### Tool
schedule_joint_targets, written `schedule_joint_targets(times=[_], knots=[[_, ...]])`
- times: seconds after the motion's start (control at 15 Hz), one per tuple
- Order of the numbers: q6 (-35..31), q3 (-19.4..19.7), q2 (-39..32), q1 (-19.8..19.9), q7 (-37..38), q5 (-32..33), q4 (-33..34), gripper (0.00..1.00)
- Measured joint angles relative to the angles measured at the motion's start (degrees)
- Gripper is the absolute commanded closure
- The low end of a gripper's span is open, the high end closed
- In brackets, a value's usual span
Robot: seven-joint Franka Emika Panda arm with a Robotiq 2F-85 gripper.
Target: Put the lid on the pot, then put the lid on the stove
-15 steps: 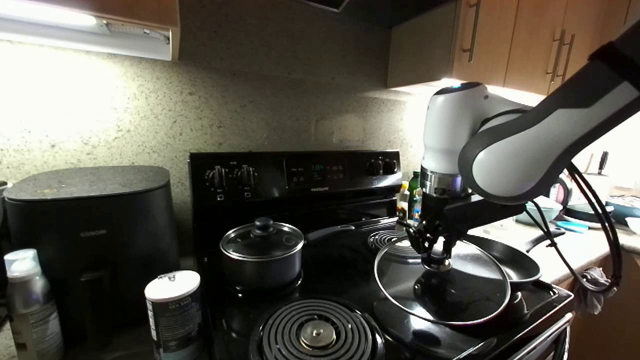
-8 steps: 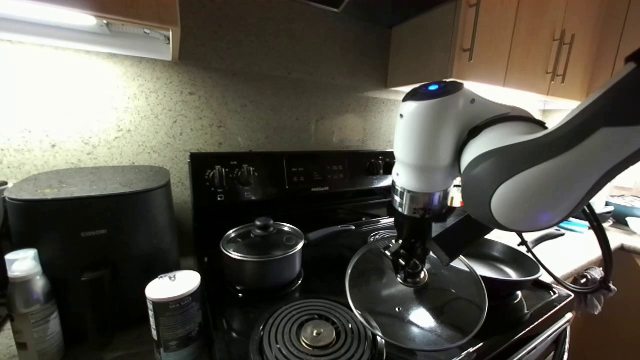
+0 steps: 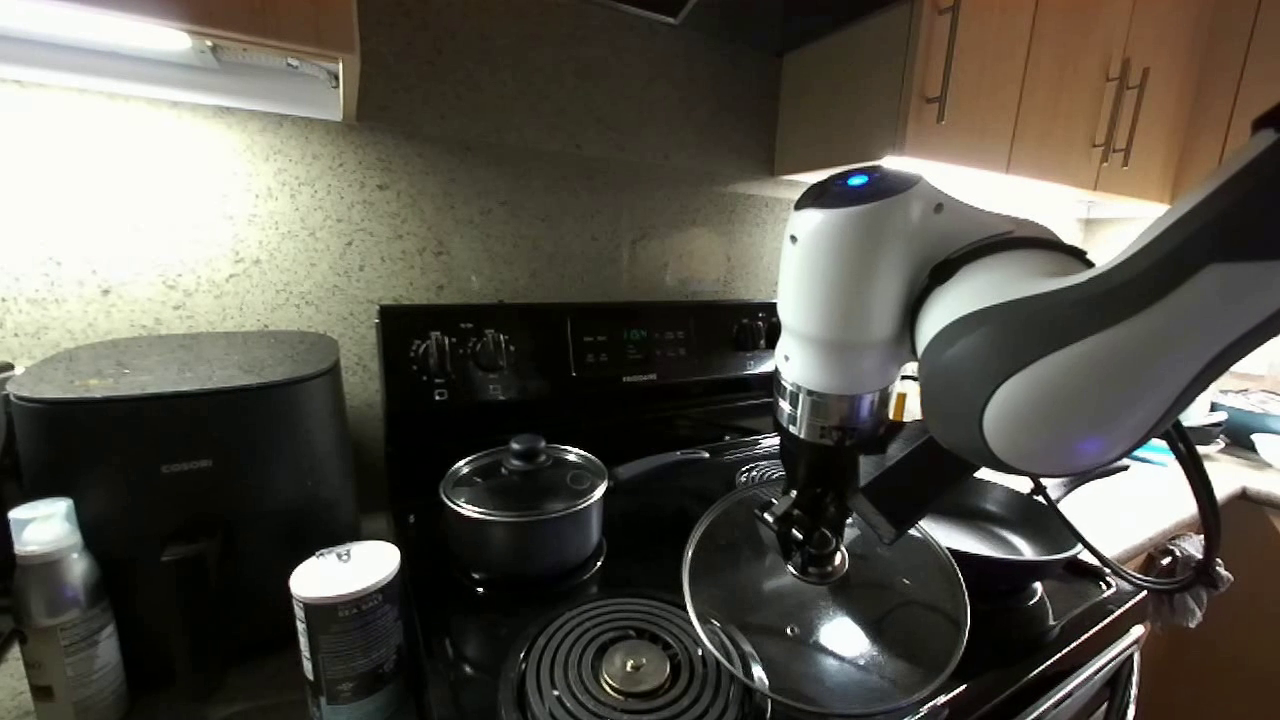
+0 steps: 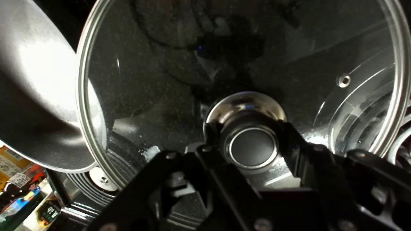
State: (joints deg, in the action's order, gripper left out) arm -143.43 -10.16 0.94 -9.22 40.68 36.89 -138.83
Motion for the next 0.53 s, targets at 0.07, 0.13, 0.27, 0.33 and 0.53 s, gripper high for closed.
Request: schedule_joint_targets(times=[0.07,0.13,0.27,0.33,0.53], knots=[[0.00,-0.15,-0.13,-0.08,-0.12,0.03,0.11,0.75],[0.00,-0.41,-0.13,-0.20,-0.45,0.08,0.11,0.75],[0.00,-0.93,-0.13,-0.74,-1.03,0.10,0.15,0.75],[0.00,-1.14,-0.13,-0.96,-1.26,0.09,0.17,0.75],[0.00,-1.41,-0.18,-1.55,-2.03,0.07,0.25,0.75]])
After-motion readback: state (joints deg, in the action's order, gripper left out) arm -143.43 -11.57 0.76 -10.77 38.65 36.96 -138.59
